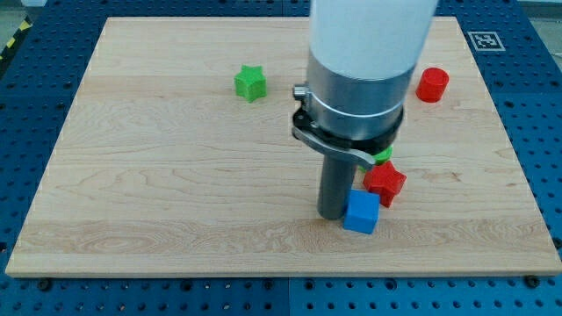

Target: Point your arm at the blue cube

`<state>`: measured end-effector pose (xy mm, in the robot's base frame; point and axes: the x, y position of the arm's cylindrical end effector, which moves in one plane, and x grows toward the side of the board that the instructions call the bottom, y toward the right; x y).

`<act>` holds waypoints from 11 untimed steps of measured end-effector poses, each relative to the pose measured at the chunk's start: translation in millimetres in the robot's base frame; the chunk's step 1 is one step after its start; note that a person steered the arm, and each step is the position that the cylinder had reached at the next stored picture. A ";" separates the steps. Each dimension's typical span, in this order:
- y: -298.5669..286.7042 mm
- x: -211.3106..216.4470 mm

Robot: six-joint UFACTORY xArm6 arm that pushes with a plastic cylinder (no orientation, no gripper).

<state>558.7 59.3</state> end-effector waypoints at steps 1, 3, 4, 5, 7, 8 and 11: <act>12.8 6.5; -2.5 -5.8; -56.8 -36.6; -70.6 -81.4; -53.1 -114.3; -40.9 -116.3; -17.9 -116.3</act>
<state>442.3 41.4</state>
